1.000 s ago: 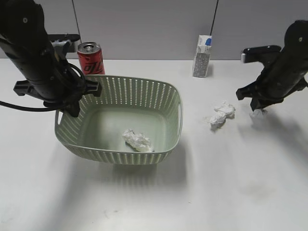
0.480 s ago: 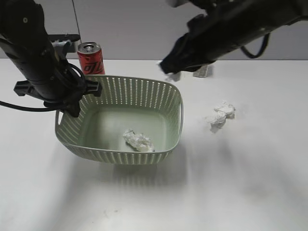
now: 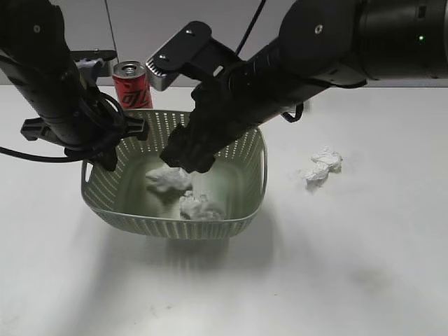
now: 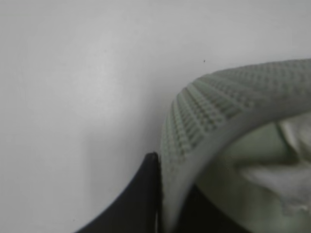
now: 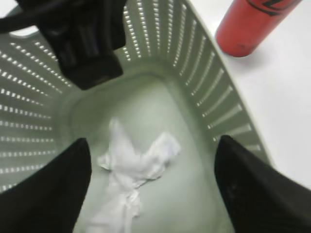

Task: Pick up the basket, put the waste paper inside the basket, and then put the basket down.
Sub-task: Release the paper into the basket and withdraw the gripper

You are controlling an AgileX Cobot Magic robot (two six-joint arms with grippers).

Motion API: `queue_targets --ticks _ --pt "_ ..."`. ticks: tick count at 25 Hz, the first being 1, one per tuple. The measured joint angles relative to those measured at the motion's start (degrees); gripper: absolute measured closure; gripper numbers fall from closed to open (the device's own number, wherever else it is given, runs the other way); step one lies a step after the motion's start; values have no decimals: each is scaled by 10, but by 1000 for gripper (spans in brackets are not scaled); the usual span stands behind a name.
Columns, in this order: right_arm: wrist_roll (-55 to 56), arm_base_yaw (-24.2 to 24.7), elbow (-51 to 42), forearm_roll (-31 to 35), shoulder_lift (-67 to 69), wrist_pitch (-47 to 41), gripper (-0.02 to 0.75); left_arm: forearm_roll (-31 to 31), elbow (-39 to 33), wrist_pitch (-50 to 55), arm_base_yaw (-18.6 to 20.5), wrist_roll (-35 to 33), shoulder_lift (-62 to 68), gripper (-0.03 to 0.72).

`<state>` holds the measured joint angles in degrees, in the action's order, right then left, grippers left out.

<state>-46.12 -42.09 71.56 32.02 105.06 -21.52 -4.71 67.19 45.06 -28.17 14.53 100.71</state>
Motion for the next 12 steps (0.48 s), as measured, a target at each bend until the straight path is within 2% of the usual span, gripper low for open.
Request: queue_targets --ticks 2,6,12 --pt "4 2 0 -4 -1 13 121 0 0 0 0 0 0 688" --pt "55 20 0 -17 -23 18 118 0 0 0 0 0 0 688" --pt "232 117 2 -127 -53 22 132 0 0 0 0 0 0 688"
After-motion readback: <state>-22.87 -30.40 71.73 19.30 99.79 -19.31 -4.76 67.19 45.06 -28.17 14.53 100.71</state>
